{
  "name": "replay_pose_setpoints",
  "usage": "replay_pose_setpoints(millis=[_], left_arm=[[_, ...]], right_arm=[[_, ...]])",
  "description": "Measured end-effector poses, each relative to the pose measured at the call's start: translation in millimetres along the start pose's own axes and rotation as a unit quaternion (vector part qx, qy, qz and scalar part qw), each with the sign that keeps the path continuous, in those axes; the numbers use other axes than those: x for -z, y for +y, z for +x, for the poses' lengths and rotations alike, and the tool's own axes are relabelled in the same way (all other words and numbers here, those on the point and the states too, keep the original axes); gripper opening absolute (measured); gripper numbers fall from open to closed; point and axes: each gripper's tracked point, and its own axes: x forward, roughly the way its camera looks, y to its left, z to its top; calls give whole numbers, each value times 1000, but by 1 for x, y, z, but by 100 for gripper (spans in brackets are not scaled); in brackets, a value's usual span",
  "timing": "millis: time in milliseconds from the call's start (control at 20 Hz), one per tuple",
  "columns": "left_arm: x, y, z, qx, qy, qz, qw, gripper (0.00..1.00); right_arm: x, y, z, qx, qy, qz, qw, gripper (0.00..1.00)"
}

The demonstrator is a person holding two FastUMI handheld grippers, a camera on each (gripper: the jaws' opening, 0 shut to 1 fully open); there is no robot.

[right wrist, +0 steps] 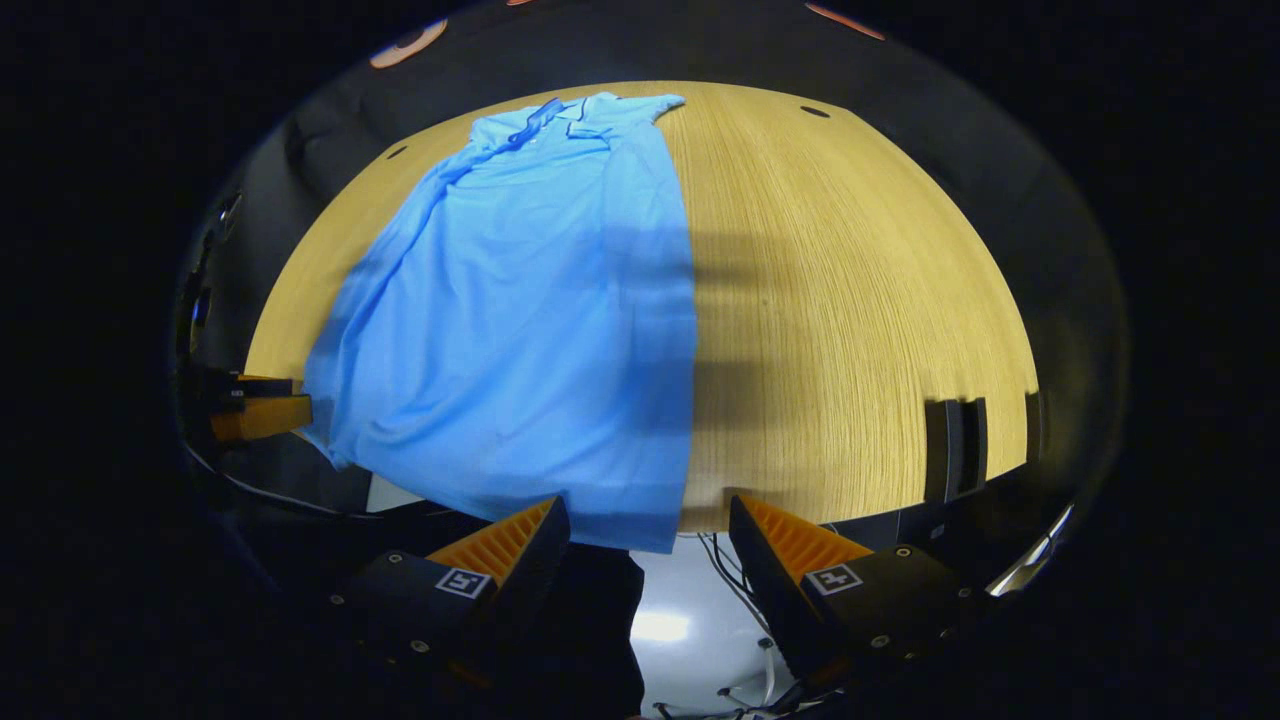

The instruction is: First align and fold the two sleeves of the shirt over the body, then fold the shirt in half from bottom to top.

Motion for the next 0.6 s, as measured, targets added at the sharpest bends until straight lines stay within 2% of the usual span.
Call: replay_pose_setpoints(millis=[250, 400, 550, 600], left_arm=[[12, 6, 6, -27, 7, 19, 999, 99], [11, 5, 7, -30, 8, 10, 999, 98], [6, 3, 10, -32, 10, 7, 999, 97], [4, 1, 10, -31, 11, 9, 999, 97]], right_arm=[[12, 11, 6, -1, 20, 12, 1000, 98], [11, 8, 7, 11, 22, 15, 1000, 89], [11, 4, 8, 16, 25, 17, 999, 86], [10, 4, 7, 19, 27, 17, 999, 81]])
